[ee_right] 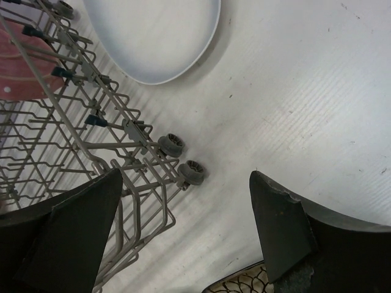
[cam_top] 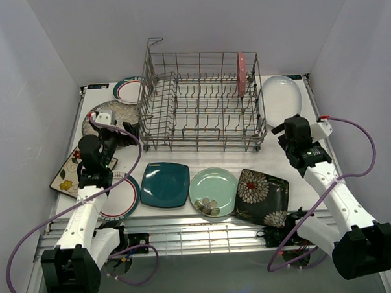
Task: Load the plates into the dish rack
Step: Pick up the plate from the corner of the board.
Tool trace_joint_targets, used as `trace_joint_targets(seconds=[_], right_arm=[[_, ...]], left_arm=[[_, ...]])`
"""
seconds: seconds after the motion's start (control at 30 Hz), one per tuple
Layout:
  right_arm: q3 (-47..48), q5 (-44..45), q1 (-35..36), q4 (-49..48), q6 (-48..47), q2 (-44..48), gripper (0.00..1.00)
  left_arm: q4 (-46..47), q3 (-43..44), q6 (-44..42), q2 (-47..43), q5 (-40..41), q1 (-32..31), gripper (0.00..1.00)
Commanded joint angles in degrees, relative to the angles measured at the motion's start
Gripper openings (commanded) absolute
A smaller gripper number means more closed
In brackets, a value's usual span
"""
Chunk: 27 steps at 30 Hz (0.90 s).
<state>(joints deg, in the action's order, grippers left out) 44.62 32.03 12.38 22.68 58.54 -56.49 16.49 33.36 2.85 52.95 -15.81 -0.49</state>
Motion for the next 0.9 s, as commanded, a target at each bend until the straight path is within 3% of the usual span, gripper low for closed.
trace_joint_targets(seconds=[0.0, 0.33, 0.63, 0.87], right_arm=[[2.0, -1.4, -0.2, 2.6, 1.3, -1.2, 0.90], [9.2, -2.7, -0.2, 10.6, 5.1, 4.4, 0.90], [12.4, -2.7, -0.2, 6.3, -4.5, 13.8, 0.90], [20.8, 1.4, -0.2, 8.8, -2.2, 8.2, 0.90]], left_arm=[[-0.8, 2.4, 0.5, -0.3, -1.7, 0.3, 0.98], [-4.1, 3.6, -0.7, -3.7, -3.8, 0.3, 0.98], [-12.7, 9.3, -1.8, -3.2, -5.5, 0.3, 0.98], [-13.1, 8.6, -2.4, -3.7, -5.6, 0.3, 0.98]])
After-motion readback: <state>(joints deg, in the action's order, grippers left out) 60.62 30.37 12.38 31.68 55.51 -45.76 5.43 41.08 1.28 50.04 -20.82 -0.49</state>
